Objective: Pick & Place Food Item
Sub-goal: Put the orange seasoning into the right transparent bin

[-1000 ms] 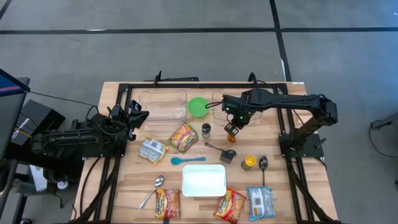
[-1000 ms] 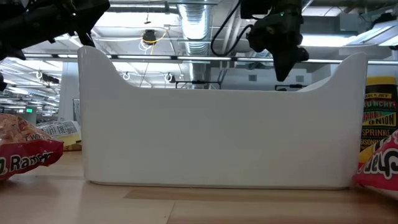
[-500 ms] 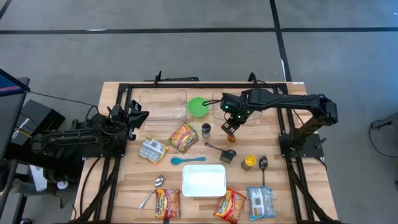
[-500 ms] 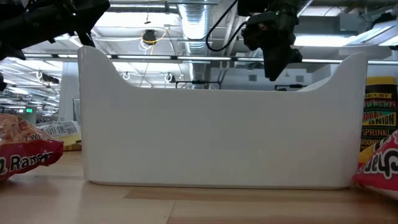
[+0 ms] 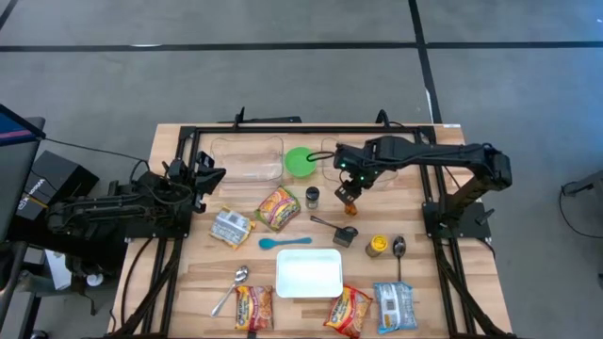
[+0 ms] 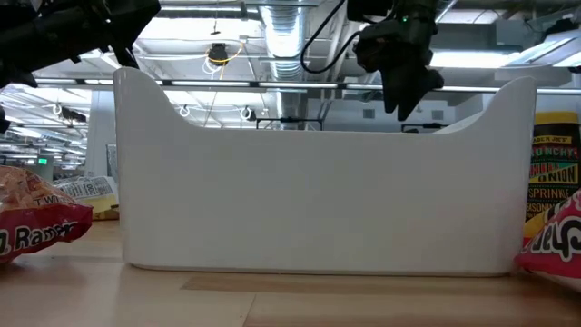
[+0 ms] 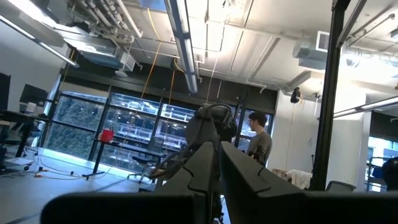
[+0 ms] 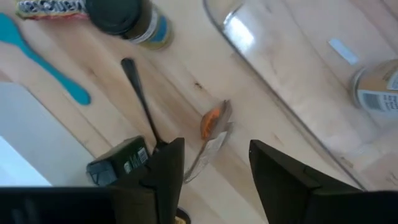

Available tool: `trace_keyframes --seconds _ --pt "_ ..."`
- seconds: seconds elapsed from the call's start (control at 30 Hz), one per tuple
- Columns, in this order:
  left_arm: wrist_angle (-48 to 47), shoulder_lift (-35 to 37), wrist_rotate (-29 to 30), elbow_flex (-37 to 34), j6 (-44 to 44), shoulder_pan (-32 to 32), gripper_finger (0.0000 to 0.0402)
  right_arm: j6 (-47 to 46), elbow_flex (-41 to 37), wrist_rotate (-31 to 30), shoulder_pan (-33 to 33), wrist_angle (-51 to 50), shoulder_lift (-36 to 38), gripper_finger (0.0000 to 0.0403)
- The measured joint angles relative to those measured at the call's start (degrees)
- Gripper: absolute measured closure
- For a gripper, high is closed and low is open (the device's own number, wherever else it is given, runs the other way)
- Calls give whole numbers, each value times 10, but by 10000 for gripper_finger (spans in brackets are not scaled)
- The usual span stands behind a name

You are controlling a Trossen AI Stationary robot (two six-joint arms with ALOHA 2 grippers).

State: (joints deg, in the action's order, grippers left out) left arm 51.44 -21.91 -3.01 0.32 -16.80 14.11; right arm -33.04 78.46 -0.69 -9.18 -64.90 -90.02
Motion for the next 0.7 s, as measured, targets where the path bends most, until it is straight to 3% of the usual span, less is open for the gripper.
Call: trace_keyframes --seconds 0.37,0.7 --pt "0 -2 0 0 0 0 380 -5 0 -48 32 -15 -37 231" --pt "1 -9 0 0 0 0 380 -2 0 -49 32 -24 -88 232"
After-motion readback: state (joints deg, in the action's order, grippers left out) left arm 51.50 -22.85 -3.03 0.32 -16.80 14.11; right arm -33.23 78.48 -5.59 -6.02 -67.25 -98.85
